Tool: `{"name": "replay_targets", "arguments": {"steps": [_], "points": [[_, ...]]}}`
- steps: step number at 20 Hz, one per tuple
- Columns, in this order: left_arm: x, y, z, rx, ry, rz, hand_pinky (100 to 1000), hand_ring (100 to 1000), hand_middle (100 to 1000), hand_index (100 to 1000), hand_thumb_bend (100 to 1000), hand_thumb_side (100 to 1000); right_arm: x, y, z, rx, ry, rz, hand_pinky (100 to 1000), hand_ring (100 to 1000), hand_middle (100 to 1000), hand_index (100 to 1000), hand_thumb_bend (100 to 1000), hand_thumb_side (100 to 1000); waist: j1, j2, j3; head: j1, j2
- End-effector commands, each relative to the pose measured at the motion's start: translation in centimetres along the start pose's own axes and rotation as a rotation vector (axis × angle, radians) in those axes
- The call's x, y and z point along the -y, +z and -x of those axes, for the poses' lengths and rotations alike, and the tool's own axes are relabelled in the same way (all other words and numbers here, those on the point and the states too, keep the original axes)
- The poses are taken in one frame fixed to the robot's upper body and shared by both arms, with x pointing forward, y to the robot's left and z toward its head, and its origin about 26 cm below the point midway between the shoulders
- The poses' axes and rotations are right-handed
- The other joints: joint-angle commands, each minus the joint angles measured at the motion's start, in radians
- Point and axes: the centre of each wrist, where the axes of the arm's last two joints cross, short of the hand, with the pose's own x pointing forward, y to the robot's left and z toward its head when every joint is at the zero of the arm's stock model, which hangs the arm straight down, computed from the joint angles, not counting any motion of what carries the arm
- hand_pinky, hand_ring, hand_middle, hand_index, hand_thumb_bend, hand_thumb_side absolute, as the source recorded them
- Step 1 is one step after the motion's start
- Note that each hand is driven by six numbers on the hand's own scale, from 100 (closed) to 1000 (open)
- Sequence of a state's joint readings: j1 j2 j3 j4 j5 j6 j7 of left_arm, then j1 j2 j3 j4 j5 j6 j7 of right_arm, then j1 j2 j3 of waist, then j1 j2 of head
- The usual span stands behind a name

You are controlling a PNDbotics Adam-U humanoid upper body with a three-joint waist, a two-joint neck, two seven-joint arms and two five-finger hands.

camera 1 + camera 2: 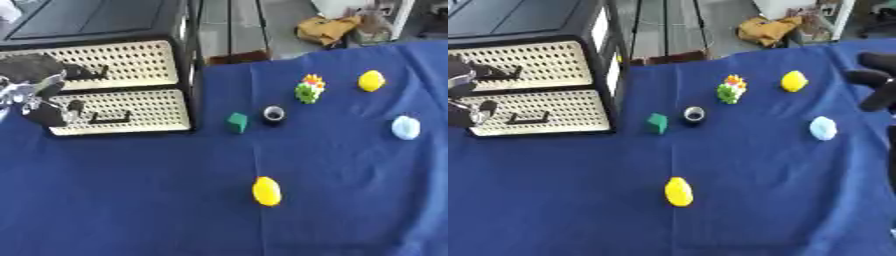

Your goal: Pick up objects from table and place into drawer.

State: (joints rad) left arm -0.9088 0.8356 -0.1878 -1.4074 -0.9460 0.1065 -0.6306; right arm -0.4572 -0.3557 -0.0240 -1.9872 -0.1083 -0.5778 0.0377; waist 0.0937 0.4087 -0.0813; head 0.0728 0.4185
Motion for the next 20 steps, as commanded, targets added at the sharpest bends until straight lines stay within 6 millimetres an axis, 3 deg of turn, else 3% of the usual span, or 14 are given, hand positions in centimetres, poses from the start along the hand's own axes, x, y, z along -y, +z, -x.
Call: {"name": "replay_targets", "arguments": {"steps": [1, 9, 20], "points": [[-0.2, 0.0, 0.9, -0.025, -0.006, 0.009, 100, 100, 171, 906, 100, 238, 0.0, -0.6, -0.3, 0.024, 0.006, -0.016, 761, 818, 490, 787, 100, 963, -0.004, -0.013, -0.001, 0.003, -0.013], [-0.9, 0.4, 0.2, 0.006, -0.017, 0.010, 100, 100, 168, 756, 100, 244, -0.1, -0.4, -0.3, 0.010, 0.004, -0.014, 762, 818, 490, 787, 100, 961, -0.007, -0.020, 0.009, 0.000, 0.001], [-0.2, 0.7, -0.2, 0.048, -0.020, 0.054, 100, 100, 166, 696, 100, 245, 0.1, -0.2, -0.3, -0.004, 0.002, 0.004, 762, 818, 493, 787, 100, 959, -0.010, -0.041, 0.021, -0.003, 0.018]]}}
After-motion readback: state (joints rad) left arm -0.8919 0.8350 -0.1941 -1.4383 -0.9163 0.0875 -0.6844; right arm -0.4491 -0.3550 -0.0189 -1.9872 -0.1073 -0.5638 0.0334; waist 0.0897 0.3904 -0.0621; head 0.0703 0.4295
